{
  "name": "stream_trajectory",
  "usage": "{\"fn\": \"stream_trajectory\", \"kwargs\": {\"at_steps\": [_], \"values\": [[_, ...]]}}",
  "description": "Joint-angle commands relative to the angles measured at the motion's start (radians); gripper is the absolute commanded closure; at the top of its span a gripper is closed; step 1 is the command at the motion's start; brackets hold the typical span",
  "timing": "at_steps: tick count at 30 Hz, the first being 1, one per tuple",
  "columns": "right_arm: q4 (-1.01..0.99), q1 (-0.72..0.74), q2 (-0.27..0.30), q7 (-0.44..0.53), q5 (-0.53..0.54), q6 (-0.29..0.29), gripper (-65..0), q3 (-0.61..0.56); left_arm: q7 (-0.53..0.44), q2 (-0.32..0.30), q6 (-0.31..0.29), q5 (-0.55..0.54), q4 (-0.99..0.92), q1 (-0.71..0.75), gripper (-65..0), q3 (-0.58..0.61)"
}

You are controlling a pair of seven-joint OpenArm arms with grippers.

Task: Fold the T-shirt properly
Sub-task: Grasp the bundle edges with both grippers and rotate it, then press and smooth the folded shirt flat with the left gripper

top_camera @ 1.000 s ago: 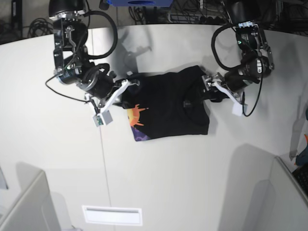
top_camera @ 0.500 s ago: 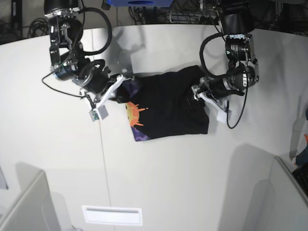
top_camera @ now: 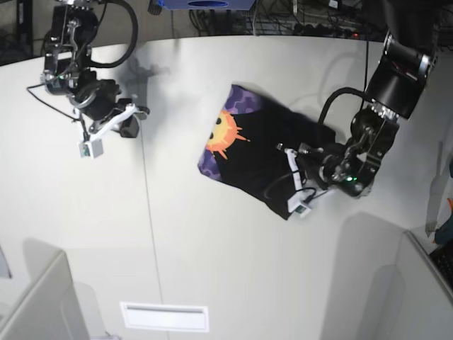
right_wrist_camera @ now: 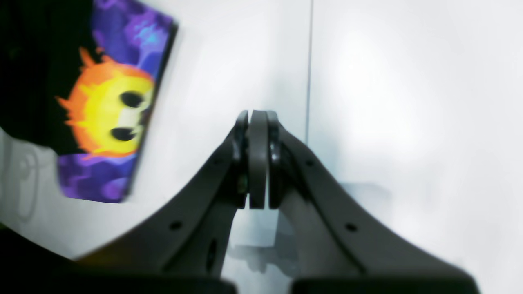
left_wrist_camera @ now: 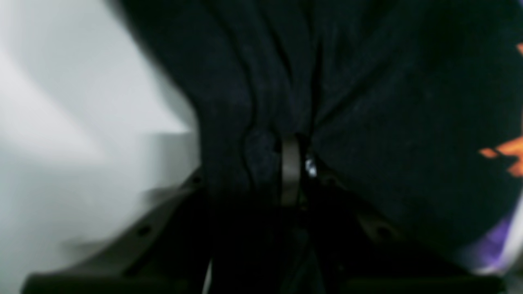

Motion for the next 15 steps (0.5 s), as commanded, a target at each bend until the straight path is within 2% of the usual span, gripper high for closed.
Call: {"fn": "stream_trajectory", "kwargs": {"at_steps": [1,4,7,11,15], "values": [[0.020,-0.004,0.008,0.019,0.010,0.007,0.0,0.019,0.006,-0.002,-0.006,0.020,0.017,-0.055,0.0,0.104],[0.020,-0.033,0.006,0.027,0.010,0.007,0.0,0.061,-0.036,0.003,-0.006,0.138,0.054,-0.162,0.0,0.386],[0.020,-0.075,0.006,0.062,0.010,0.007,0.0,0.095,-0.131,0.041,-0.006,0.240,0.109,-0.208,0.0,0.569],[0.020,-0.124,0.005,0.088,0.010,0.007,0.0,0.145,-0.200,0.109,-0.008,0.379,0.129,-0.208,0.0,0.644],[0.020,-0.150,0.003,0.091,0.010,0.007,0.0,0.187,-0.212,0.161,-0.092,0.477,0.123,-0.193,0.0,0.647]]}}
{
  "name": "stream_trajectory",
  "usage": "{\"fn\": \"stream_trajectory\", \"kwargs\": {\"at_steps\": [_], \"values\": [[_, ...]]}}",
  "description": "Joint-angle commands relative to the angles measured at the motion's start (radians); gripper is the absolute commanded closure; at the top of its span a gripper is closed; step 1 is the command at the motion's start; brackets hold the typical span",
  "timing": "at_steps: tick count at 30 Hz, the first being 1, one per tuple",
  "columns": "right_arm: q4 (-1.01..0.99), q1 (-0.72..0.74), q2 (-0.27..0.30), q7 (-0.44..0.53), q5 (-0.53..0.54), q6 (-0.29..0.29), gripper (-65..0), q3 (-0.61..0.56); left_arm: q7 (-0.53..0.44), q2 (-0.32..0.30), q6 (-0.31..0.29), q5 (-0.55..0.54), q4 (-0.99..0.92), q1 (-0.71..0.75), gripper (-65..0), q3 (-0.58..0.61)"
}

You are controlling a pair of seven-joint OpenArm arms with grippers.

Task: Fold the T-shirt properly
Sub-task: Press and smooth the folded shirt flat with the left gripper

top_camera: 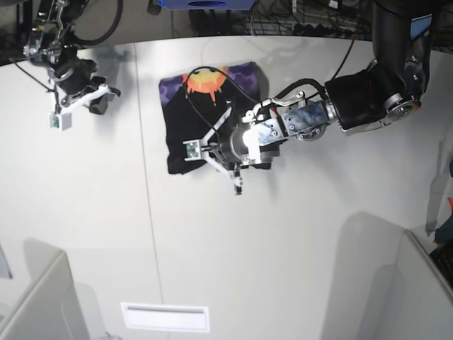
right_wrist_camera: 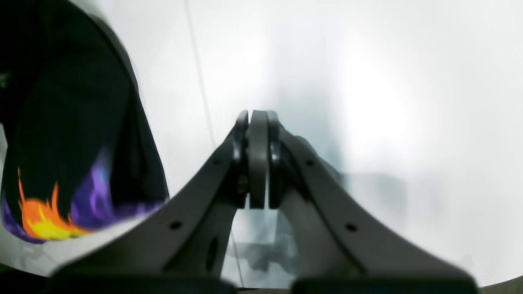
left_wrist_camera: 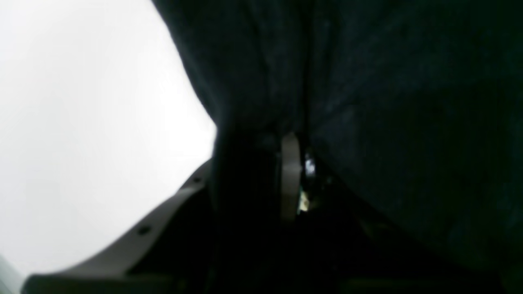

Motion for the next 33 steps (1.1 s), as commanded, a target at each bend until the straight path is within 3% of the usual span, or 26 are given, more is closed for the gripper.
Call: {"fn": "stream_trajectory", "kwargs": {"at_steps": [1,5,9,18,24,27,33], "values": [[0.019,-0.008,0.009,0.029,0.007,0.007,0.0,0.014,0.001,0.005,-0.019,0.022,0.004,-0.007,0.0,-0.005],[0.019,-0.017,0.009,0.036,0.007,0.007,0.0,0.025,0.000,0.037,-0.083,0.199,0.004,0.018,0.0,-0.003],[0.017,-0.014,0.009,0.036,0.007,0.007,0.0,0.025,0.000,0.063,-0.175,0.265,0.005,0.028,0.0,-0.006],[0.014,0.001,0.009,0.034,0.007,0.007,0.0,0.025,0.009,0.067,-0.180,0.265,0.007,0.039,0.0,-0.008],[0.014,0.003,0.009,0.034,0.007,0.007,0.0,0.022,0.078,0.071,-0.183,0.214,0.016,0.077,0.0,-0.134],[0.014,0.003,0.009,0.034,0.007,0.007,0.0,0.022,0.089,0.071,-0.183,0.187,0.016,0.074,0.0,-0.140],[0.014,0.003,0.011,0.034,0.007,0.007,0.0,0.017,0.087,0.075,-0.183,0.234,0.016,0.079,0.0,-0.134]]}}
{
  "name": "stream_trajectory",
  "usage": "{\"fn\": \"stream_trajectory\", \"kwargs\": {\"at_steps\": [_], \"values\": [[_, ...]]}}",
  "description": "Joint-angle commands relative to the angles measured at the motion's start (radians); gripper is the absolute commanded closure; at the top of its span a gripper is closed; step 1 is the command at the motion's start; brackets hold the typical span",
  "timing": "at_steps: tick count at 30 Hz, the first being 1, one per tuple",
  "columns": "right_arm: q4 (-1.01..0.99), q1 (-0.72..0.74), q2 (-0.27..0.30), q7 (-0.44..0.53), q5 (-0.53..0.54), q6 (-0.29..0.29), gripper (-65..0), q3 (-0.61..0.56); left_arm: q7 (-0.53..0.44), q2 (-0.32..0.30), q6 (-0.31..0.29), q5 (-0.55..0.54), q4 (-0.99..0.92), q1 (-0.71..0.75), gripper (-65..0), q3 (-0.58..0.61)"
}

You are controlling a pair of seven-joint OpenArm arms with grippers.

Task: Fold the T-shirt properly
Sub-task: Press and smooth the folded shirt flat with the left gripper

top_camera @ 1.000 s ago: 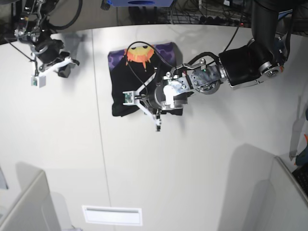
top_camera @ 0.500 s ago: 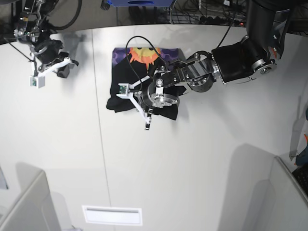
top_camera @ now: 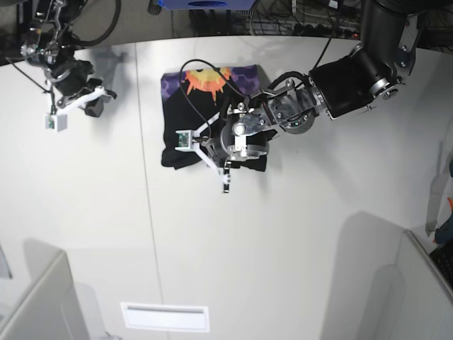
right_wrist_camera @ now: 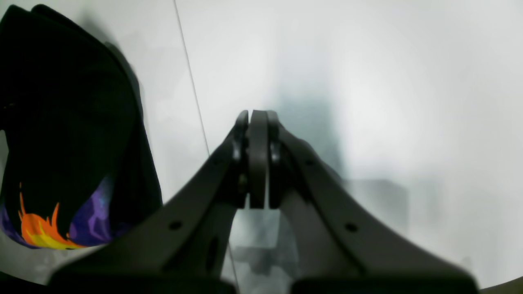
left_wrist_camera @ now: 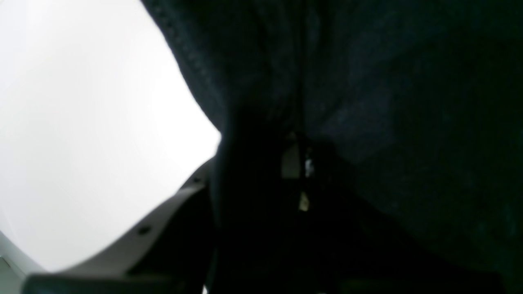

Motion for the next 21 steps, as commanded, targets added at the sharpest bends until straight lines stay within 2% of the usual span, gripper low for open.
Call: {"fn": "stream_trajectory", "kwargs": {"at_steps": [1,9,16,18,21], "values": [[0.014,-0.001,0.010,0.017,0.006,0.007,0.0,0.002,0.017,0.014,-0.006,0.014,0.008,-0.018,0.0,-0.002],[0.014,-0.005,0.010,0.017,0.006,0.007,0.0,0.002,0.022,0.017,-0.006,0.014,0.018,-0.022,0.0,-0.012],[0.014,-0.005,0.010,0.013,0.006,0.007,0.0,0.000,0.022,0.017,-0.006,0.006,0.039,-0.087,-37.2,-0.014],[0.014,-0.007,0.010,0.012,0.006,0.007,0.0,0.000,0.022,0.014,-0.006,0.011,0.073,-0.108,-44.6,-0.017],[0.014,-0.007,0.009,0.012,0.006,0.007,0.0,0.000,0.023,0.012,-0.006,0.012,0.140,-0.117,-51.3,-0.103]]}}
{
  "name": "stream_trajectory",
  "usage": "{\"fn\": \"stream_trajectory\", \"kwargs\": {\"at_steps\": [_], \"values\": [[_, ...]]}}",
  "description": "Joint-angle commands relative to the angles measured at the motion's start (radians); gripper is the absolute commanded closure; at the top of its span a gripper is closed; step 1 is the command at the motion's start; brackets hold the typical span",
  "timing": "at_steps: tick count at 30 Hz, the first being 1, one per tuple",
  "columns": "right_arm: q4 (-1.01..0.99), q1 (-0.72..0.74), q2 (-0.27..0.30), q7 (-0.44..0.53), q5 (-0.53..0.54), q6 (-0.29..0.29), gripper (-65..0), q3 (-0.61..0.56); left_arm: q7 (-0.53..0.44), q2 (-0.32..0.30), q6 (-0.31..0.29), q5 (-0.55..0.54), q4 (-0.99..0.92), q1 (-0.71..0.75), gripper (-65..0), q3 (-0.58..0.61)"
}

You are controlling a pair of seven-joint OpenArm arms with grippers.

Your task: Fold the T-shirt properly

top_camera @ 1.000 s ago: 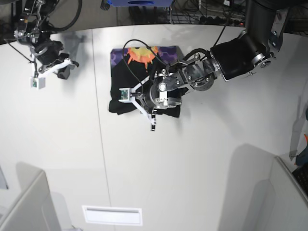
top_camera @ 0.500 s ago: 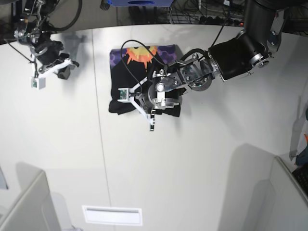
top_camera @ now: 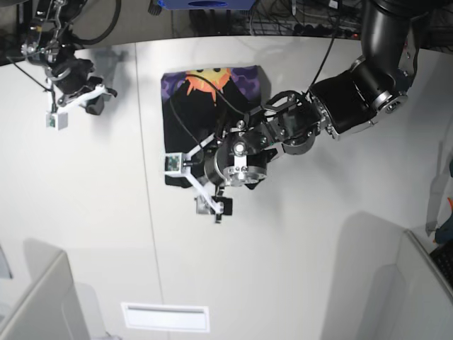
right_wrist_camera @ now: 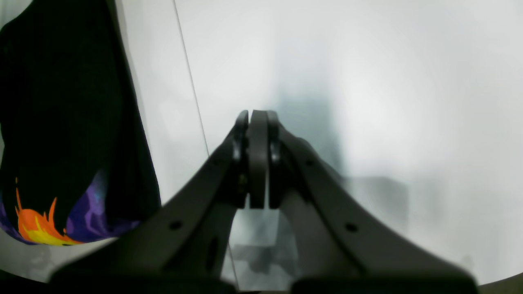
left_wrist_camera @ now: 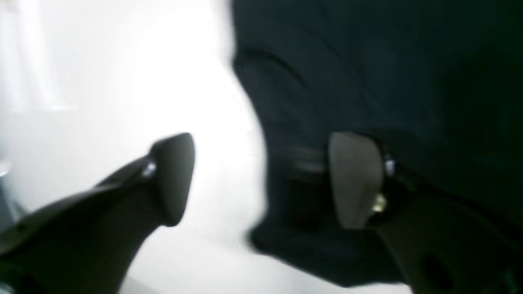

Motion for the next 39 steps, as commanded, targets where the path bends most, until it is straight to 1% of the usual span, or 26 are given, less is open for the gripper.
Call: {"fn": "stream_trajectory", "kwargs": {"at_steps": [1,2,3,4,5,6,7,8,9,11,14,16,21,26,27,29,31,33,35,36,37,39], "values": [[0.016,0.000,0.010,0.017,0.006,0.007,0.0,0.002,-0.006,0.002,0.003,0.009,0.046,-0.025,-52.0,-0.061],[0.017,0.000,0.010,0.018,0.006,0.007,0.0,0.007,-0.005,0.000,0.003,0.003,0.085,-0.020,-51.2,-0.126],[0.019,-0.001,0.010,0.020,0.006,0.007,0.0,0.010,-0.002,-0.001,0.003,0.001,0.126,0.008,-48.5,-0.190],[0.019,-0.007,0.010,0.020,0.006,0.007,0.0,0.011,0.014,-0.003,0.003,-0.003,0.177,0.045,-43.8,-0.270],[0.022,-0.015,0.010,0.021,0.004,0.007,0.0,0.013,0.035,-0.010,0.003,-0.011,0.232,0.091,-36.0,-0.353],[0.034,-0.024,0.011,0.021,0.003,0.007,0.0,0.025,0.055,-0.016,0.003,-0.023,0.292,0.150,-24.5,-0.439],[0.048,-0.040,0.010,0.021,0.001,0.007,0.0,0.054,0.067,-0.023,0.003,-0.034,0.355,0.207,-9.9,-0.514],[0.059,-0.053,0.008,0.021,0.001,0.007,0.0,0.073,0.075,-0.029,0.003,-0.040,0.392,0.256,0.0,-0.569],[0.071,-0.066,-0.001,0.023,0.001,0.007,0.0,0.094,0.075,-0.044,0.003,-0.043,0.401,0.302,0.0,-0.613],[0.091,-0.098,-0.007,0.055,0.001,0.007,0.0,0.148,0.070,-0.078,0.003,-0.042,0.398,0.385,0.0,-0.690],[0.100,-0.155,-0.007,0.089,0.001,0.007,0.0,0.205,0.070,-0.142,0.003,-0.043,0.399,0.494,0.0,-0.753],[0.102,-0.202,-0.007,0.089,0.001,0.007,0.0,0.232,0.073,-0.185,0.003,-0.043,0.399,0.568,0.0,-0.758],[0.102,-0.374,-0.015,0.090,0.004,0.007,0.0,0.294,0.070,-0.303,0.005,-0.037,0.402,0.827,0.0,-0.765],[0.102,-0.549,-0.061,0.087,0.004,0.007,0.0,0.287,0.070,-0.403,0.011,-0.035,0.402,1.068,0.0,-0.768],[0.102,-0.580,-0.073,0.075,0.004,0.007,0.0,0.280,0.070,-0.429,0.011,-0.035,0.402,1.123,0.0,-0.768],[0.097,-0.615,-0.088,0.017,0.001,0.007,0.0,0.231,0.070,-0.454,0.013,-0.038,0.401,1.229,0.0,-0.768],[0.079,-0.623,-0.085,-0.059,-0.002,0.007,0.0,0.149,0.069,-0.452,0.013,-0.037,0.396,1.352,0.0,-0.768],[0.020,-0.603,-0.053,-0.085,-0.034,0.007,0.0,0.031,0.055,-0.437,0.013,-0.037,0.387,1.448,0.0,-0.767],[-0.070,-0.551,-0.019,-0.085,-0.102,0.007,0.0,-0.102,-0.014,-0.397,0.022,-0.037,0.367,1.504,0.0,-0.767],[-0.118,-0.515,-0.009,-0.085,-0.132,0.007,0.0,-0.161,-0.057,-0.379,0.043,-0.037,0.358,1.524,0.0,-0.767],[-0.178,-0.474,0.004,-0.085,-0.169,0.007,0.0,-0.220,-0.095,-0.362,0.086,-0.037,0.343,1.541,0.0,-0.765],[-0.308,-0.380,0.025,-0.059,-0.229,0.007,0.0,-0.325,-0.151,-0.320,0.192,-0.040,0.298,1.547,0.0,-0.752]]}}
